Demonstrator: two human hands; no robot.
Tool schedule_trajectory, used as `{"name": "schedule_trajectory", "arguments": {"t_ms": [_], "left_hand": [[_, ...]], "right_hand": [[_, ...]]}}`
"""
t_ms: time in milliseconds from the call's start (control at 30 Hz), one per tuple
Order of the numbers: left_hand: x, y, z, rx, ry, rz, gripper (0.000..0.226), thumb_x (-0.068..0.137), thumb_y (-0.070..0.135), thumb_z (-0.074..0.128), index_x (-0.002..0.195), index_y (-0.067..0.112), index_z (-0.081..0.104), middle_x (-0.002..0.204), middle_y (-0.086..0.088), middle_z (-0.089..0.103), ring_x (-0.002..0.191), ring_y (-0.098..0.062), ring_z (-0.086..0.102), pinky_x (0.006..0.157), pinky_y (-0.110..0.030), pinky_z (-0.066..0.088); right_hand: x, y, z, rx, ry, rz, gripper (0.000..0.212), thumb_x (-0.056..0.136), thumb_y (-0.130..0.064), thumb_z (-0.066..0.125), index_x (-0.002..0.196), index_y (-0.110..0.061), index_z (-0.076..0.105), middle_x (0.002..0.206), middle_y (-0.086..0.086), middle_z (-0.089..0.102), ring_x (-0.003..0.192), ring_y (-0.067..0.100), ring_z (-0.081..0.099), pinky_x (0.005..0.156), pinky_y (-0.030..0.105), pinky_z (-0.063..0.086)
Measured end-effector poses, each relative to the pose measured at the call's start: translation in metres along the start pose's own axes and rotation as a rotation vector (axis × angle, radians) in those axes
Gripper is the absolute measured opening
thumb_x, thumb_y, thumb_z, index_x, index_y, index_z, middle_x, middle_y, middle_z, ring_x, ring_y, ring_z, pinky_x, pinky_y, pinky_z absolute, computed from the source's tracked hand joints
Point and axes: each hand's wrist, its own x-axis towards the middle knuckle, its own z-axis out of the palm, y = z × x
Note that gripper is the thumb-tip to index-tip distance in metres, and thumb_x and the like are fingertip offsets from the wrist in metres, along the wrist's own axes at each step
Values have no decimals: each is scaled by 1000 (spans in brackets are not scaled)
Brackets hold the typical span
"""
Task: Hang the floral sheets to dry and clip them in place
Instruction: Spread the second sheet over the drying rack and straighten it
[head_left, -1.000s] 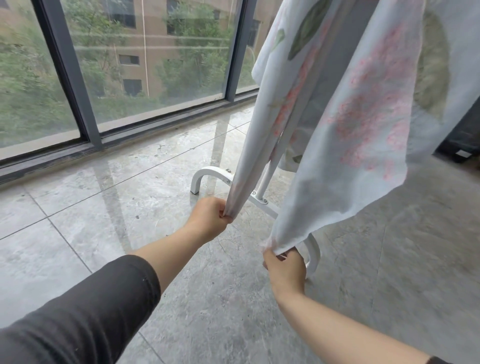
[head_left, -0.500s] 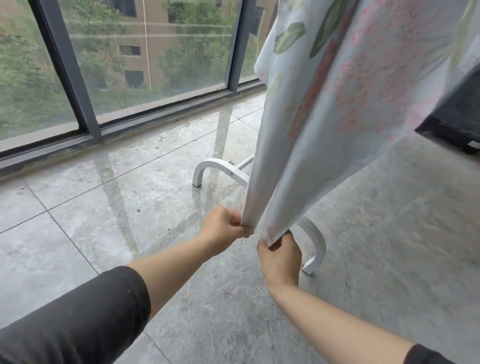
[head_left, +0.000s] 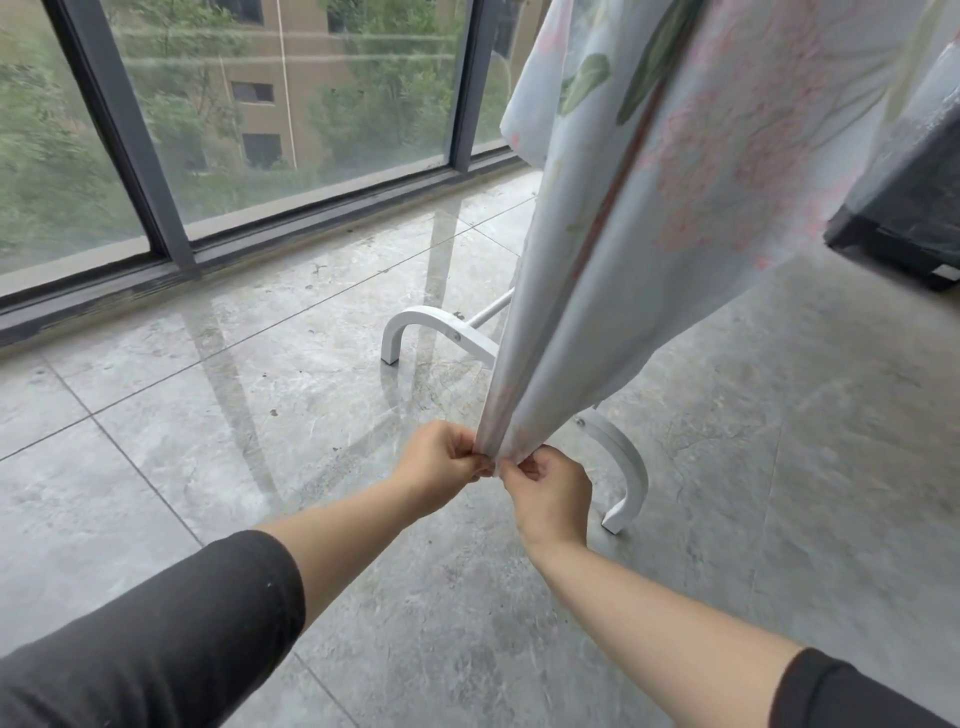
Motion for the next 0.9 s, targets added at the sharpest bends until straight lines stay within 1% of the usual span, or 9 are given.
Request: {"name": "schedule_trajectory", "arguments": {"t_ms": [100,200,300,333,433,567,733,800,900], "left_hand": [[2,-5,-3,8,7,-18,22,81,-1,64,78,16,77,76,-6,75,82,-21,72,82,-41,58],[2,-10,-3,35,13,-20,19,80,2,65,77,15,78,73,-3,75,80,-22,72,82,-43,58],[2,-11,1,48,11,-16,17,78,1,65,76,13,77,73,-7,74,80,-26,71,81,-46,57],[2,-12,2,46,0,-15,17,78,1,65,76,14,77,73,-8,74,81,-28,71,81,-47,57],[6,-13,2,53,-25,-14,14,77,5,66,77,14,76,75,-9,74,82,-29,71,82,-48,56],[9,-9,-1,75,-26,-23,14,80,1,65,80,8,77,76,-10,75,81,-27,71,82,-43,57],[7,-6,-2,50,-34,-38,14,81,0,66,82,8,78,78,-10,75,83,-26,72,83,-40,58],[7,-3,-5,23,-48,-49,15,82,-1,66,83,9,78,80,-11,75,85,-25,72,84,-40,58],[2,4,-7,-15,-59,-69,16,84,-3,63,84,5,77,83,-16,74,88,-27,71,86,-41,57]], "right_hand": [[3,-1,1,-14,0,-1,16,79,-13,71,65,-7,67,59,-2,68,63,16,65,60,25,47],[3,2,4,-41,-27,0,17,79,-15,71,65,-6,68,59,1,68,65,21,65,59,27,47],[3,4,6,-51,-34,11,18,78,-16,71,64,-5,67,59,2,67,65,23,63,57,28,46],[4,4,6,-45,-34,15,18,78,-16,71,63,-5,67,58,2,67,62,22,61,57,26,45],[7,4,3,-36,-50,19,19,77,-14,71,60,-8,67,55,-1,65,55,10,55,51,17,39],[10,3,4,-41,-71,24,22,76,-13,72,55,-15,65,51,-5,62,48,0,52,49,12,37],[10,1,1,-44,-94,19,18,76,-13,71,59,-8,67,54,-1,64,53,7,53,51,14,38],[11,1,0,-45,-97,16,18,76,-14,71,60,-7,67,56,1,65,54,9,53,51,14,38],[9,-1,-2,-16,-96,14,22,77,-16,72,59,-5,63,57,7,63,55,11,49,50,17,36]]}}
